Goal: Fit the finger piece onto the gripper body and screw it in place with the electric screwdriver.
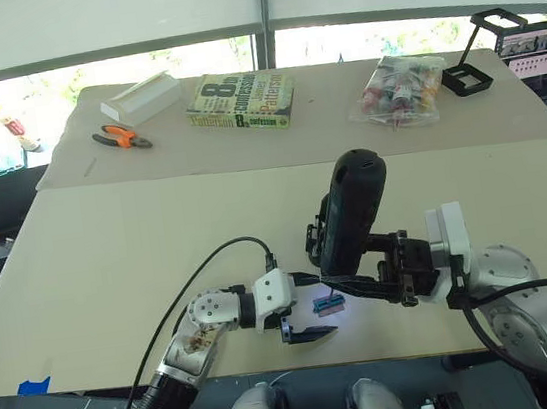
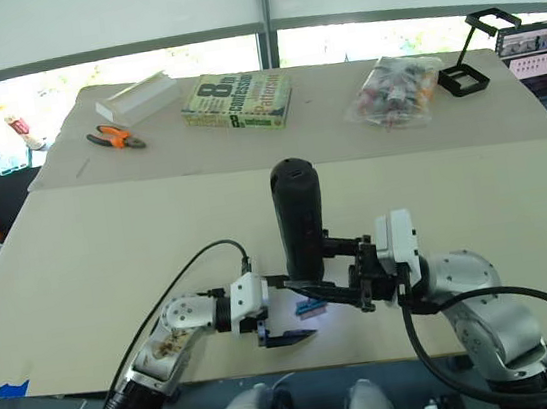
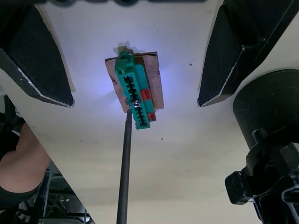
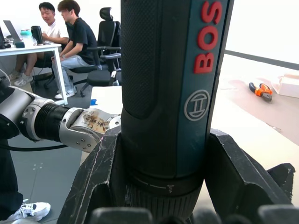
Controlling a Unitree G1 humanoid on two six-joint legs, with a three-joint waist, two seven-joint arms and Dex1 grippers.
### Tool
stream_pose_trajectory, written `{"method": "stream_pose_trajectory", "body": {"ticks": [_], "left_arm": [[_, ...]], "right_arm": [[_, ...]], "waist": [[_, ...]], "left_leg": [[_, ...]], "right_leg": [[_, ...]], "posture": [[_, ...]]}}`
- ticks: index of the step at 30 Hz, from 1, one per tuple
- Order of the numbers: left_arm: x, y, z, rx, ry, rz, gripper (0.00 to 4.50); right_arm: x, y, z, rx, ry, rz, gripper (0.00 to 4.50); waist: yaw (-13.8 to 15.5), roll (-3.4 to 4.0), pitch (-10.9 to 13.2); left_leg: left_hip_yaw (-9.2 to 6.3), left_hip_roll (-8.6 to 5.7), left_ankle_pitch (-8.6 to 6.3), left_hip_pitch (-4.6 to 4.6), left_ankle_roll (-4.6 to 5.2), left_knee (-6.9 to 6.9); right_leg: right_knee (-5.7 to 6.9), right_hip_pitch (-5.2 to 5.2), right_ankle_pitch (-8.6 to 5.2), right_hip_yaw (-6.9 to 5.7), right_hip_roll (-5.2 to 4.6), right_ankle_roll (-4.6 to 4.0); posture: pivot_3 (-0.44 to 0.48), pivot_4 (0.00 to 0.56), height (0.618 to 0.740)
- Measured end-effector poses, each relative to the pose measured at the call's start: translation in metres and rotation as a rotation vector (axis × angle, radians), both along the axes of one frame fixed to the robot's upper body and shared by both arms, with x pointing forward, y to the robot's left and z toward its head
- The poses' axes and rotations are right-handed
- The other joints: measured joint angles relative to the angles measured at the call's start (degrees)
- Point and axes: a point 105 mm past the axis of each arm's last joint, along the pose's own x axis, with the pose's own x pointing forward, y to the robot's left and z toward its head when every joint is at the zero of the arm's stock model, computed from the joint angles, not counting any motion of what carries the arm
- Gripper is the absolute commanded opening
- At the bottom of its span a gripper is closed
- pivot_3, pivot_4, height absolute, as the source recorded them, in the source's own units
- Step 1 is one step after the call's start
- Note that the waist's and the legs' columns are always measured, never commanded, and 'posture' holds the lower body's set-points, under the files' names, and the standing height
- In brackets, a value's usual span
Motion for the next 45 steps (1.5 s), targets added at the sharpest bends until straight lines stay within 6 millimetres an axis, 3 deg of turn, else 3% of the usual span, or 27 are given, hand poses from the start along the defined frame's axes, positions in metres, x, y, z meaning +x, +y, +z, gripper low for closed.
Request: {"method": "stream_pose_trajectory", "body": {"ticks": [45], "left_arm": [[-0.0011,-0.0014,-0.0007,0.002,0.006,-0.004,4.48]], "right_arm": [[0.0025,-0.0002,-0.0028,0.006,-0.015,-0.019,1.92]], "waist": [[0.02,0.0,-0.01]], "left_leg": [[0.0,0.0,0.0,0.01,0.0,0.03]], "right_leg": [[0.01,0.01,0.0,-0.01,0.0,0.0]], "posture": [[0.0,0.15,0.74]]}}
